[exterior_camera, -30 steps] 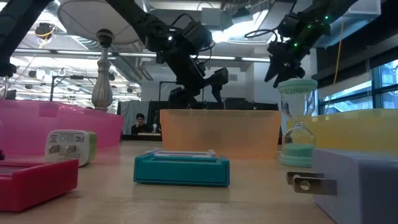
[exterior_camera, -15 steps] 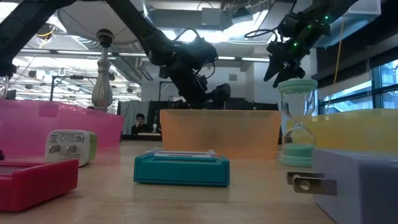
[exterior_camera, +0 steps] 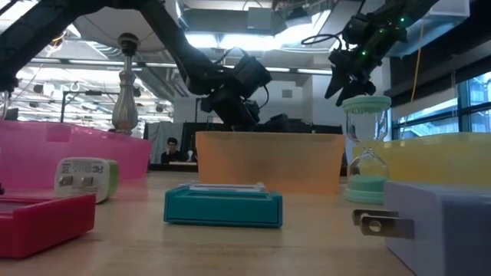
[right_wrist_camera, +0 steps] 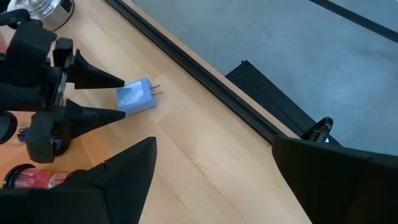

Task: Pick & Place Office items
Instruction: Put the top light blue charger adapter into the yellow bin

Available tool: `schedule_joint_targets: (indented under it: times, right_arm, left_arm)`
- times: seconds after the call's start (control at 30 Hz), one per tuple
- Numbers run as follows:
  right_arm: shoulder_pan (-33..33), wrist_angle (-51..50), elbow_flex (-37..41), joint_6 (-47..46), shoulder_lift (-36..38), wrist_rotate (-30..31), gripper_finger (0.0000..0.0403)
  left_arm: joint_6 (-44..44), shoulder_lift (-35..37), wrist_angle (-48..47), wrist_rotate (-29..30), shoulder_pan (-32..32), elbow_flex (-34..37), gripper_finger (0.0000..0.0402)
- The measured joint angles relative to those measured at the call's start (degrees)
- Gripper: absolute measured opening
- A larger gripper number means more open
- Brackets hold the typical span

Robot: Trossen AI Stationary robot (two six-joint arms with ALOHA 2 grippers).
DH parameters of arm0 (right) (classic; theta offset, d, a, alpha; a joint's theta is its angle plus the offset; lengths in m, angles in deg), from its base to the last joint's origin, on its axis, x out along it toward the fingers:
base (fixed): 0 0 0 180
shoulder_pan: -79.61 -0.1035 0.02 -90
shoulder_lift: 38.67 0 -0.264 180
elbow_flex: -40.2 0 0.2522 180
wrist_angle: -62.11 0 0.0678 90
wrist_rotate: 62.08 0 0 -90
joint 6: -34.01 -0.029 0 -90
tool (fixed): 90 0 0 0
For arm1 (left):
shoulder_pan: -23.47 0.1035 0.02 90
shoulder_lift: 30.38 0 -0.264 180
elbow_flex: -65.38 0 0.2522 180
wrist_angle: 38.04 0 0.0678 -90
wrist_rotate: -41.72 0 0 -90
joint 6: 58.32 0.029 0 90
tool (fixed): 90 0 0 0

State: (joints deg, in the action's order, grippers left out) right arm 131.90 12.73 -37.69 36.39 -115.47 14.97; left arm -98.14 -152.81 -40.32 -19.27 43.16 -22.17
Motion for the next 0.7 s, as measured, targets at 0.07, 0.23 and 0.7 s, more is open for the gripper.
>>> schedule_joint_targets:
  times: [0.07, 0.23, 0.7]
  right_arm:
    - [0.00, 0.02, -0.01, 0.01, 0.00, 0.00, 0.0323]
    - [0.00, 0.05, 0.00, 0.19, 0.00, 0.00, 0.0323]
    - [0.00, 0.04, -0.01, 0.19, 0.00, 0.00, 0.0323]
  left_arm:
    - [1.42, -0.42, 1.17, 1.14, -0.05, -0.05, 0.0308]
    - [3.50, -0.42, 1.56, 0.14, -0.29, -0.05, 0.0308]
    - [3.77, -0.31, -10.08, -5.75, -0.34, -6.47, 0.0308]
